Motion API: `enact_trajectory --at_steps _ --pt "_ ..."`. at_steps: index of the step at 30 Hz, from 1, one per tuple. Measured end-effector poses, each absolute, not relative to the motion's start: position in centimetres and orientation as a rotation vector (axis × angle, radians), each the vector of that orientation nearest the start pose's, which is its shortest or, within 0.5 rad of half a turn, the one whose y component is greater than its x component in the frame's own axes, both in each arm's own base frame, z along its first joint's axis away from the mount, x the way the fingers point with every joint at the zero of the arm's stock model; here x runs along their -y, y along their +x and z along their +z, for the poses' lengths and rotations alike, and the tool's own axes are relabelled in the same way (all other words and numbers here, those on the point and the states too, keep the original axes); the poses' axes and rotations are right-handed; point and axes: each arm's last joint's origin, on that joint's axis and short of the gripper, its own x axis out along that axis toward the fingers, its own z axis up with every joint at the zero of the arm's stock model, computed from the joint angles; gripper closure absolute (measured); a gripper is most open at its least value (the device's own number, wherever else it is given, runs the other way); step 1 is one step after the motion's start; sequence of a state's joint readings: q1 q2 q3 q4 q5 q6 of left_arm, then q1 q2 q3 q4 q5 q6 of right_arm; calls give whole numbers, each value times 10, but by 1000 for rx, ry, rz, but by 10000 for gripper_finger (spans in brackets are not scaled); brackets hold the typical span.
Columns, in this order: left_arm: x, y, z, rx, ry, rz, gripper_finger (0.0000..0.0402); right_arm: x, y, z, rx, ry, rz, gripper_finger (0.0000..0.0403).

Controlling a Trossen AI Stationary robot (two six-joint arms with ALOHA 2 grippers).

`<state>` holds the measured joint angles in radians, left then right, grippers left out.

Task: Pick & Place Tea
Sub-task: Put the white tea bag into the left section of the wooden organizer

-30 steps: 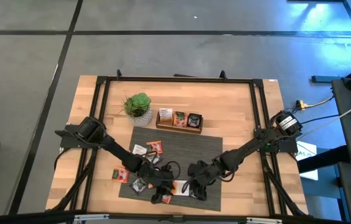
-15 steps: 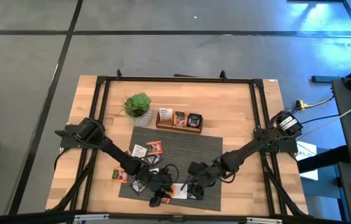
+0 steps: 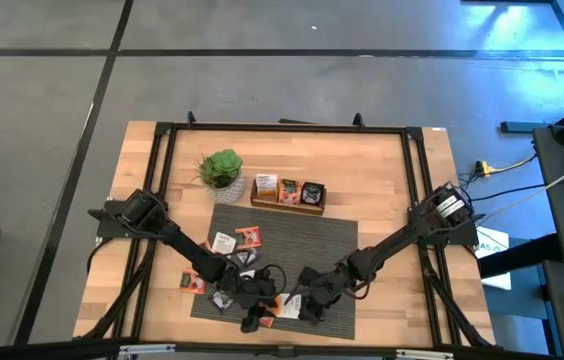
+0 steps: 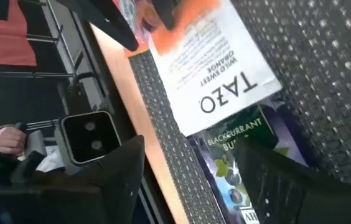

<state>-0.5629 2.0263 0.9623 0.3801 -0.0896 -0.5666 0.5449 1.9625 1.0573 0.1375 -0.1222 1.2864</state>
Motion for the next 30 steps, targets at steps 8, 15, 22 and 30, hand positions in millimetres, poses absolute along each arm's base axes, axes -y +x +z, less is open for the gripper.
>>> enact_trajectory --at_steps 8,15,22,30 --pt "202 325 94 -728 -310 -189 265 -203 336 117 -1025 1034 50 168" --pt "201 325 94 -721 -311 -178 265 -195 341 117 -966 994 22 187" --pt "202 324 94 -723 -314 -179 265 -190 344 117 -927 951 -9 203" --pt "202 324 94 -726 -334 -177 265 -180 356 123 -793 874 29 204"
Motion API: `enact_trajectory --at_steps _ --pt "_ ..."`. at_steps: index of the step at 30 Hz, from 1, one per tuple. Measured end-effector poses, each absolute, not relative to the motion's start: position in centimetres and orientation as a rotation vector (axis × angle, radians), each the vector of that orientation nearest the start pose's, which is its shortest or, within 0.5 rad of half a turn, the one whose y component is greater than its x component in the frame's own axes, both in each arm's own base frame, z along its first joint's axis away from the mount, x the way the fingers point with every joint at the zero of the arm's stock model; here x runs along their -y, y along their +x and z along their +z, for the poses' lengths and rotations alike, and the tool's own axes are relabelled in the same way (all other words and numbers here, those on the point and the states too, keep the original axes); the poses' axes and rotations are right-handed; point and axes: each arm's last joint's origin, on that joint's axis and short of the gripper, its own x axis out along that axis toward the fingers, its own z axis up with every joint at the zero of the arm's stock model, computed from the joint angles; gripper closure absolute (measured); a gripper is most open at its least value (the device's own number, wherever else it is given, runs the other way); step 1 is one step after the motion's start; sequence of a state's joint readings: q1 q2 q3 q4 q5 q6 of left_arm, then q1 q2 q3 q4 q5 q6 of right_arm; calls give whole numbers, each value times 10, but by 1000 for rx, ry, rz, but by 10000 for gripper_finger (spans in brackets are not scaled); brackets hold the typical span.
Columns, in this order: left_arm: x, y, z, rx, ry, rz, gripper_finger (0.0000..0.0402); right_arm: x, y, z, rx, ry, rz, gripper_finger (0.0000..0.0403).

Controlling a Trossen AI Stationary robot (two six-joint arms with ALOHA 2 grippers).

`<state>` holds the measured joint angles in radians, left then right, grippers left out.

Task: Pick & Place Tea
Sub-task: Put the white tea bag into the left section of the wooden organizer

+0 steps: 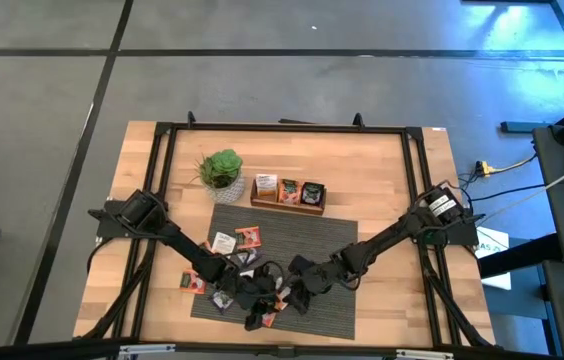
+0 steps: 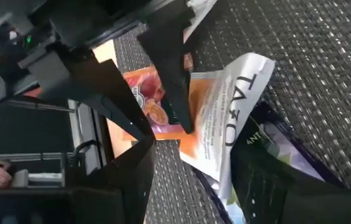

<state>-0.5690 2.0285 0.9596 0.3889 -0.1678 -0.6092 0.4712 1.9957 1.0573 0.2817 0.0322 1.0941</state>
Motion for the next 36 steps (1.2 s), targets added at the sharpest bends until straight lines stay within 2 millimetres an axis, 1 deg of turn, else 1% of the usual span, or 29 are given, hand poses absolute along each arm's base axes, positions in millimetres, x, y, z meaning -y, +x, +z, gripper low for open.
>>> enact_trajectory --at_steps 3,7,10,12,14,20,28,31,34,36 --pt "202 324 94 -727 -342 -174 265 -177 356 122 -809 877 30 204" --pt "202 325 94 -729 -380 -158 265 -176 351 116 -942 925 24 205" --pt "202 325 94 -725 -379 -149 265 -181 347 115 -1012 951 58 205" --pt "202 325 94 -724 -379 -147 265 -184 345 116 -1027 954 80 205" --pt "202 325 94 -724 -378 -147 265 -186 345 116 -1011 952 87 205" --pt "201 325 94 -724 -395 -137 265 -186 352 123 -876 930 86 205" --pt "201 325 94 -720 -397 -136 265 -183 353 122 -800 875 1 205" --pt "201 325 94 -720 -397 -135 265 -182 352 121 -811 864 -19 205" --pt "201 325 94 -720 -397 -136 265 -179 349 116 -851 833 -73 205" --pt "201 325 94 -720 -397 -136 265 -178 348 115 -840 819 -95 205"
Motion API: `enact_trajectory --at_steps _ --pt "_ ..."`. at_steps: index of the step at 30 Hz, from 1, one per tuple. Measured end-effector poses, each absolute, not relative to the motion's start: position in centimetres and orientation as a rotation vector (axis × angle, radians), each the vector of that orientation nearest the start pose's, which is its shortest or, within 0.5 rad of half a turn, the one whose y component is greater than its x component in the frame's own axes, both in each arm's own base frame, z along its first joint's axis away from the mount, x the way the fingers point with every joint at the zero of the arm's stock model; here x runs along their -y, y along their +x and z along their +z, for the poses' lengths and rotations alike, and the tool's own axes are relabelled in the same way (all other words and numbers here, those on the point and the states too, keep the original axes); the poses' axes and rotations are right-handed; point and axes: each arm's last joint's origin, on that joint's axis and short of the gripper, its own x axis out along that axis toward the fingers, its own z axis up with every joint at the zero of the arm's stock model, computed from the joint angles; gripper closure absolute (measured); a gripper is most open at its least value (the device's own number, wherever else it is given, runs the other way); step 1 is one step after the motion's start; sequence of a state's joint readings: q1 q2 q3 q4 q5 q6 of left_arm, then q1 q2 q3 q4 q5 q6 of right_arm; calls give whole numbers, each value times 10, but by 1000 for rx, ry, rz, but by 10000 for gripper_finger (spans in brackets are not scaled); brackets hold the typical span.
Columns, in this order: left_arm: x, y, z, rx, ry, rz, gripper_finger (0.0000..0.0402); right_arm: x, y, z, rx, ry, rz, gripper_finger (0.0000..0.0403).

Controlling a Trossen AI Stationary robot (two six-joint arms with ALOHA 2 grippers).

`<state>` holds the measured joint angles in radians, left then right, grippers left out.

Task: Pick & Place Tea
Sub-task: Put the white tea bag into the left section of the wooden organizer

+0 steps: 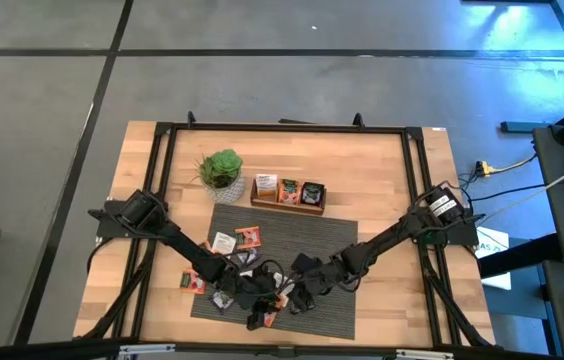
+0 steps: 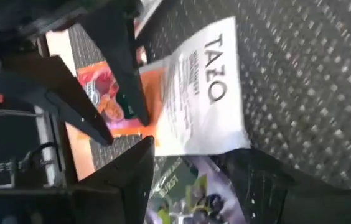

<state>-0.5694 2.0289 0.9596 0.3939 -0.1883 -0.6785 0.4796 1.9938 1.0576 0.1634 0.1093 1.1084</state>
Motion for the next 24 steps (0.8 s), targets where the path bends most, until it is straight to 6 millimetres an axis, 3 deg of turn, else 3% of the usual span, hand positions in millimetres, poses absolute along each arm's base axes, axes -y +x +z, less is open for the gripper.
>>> enact_trajectory --at_steps 13,24 --pt "202 325 94 -720 -398 -138 265 -159 359 116 -814 762 -76 208" --pt "202 325 94 -720 -395 -139 265 -153 361 116 -848 748 -19 276"
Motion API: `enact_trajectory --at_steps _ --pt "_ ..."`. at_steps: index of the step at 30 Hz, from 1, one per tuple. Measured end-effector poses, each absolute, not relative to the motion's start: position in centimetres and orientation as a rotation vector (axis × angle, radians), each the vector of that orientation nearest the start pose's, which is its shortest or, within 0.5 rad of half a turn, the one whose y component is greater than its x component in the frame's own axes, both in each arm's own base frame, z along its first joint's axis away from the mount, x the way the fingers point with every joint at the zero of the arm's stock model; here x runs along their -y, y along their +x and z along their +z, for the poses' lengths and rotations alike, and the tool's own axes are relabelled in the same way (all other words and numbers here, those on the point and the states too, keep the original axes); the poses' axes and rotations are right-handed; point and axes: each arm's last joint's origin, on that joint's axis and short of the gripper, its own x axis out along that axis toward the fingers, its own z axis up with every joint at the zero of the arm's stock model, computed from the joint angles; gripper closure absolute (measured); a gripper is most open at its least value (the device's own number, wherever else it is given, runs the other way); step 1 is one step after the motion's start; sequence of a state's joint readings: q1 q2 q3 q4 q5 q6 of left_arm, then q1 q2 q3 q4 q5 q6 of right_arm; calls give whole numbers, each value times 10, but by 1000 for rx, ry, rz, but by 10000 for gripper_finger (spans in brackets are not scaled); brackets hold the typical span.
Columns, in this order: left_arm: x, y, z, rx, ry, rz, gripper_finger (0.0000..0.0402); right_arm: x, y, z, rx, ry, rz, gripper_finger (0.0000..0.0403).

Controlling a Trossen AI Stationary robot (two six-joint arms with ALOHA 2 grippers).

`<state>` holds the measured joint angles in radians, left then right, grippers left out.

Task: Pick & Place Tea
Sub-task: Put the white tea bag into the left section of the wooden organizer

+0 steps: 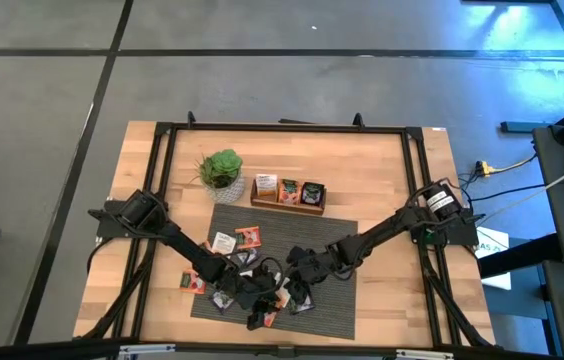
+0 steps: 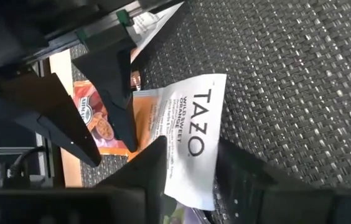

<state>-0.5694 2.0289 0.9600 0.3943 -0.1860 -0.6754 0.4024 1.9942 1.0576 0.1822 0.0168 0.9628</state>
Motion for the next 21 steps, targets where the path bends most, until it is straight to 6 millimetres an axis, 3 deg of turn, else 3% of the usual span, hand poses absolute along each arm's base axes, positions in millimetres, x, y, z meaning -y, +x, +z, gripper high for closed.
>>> enact_trajectory --at_steps 8,13,21 --pt "202 325 96 -722 -393 -174 265 -153 361 116 -853 707 1 346" --pt "203 321 111 -735 -390 -255 265 -152 360 124 -838 639 39 394" --pt "198 308 181 -596 -269 -356 265 -133 355 166 -785 519 67 398"
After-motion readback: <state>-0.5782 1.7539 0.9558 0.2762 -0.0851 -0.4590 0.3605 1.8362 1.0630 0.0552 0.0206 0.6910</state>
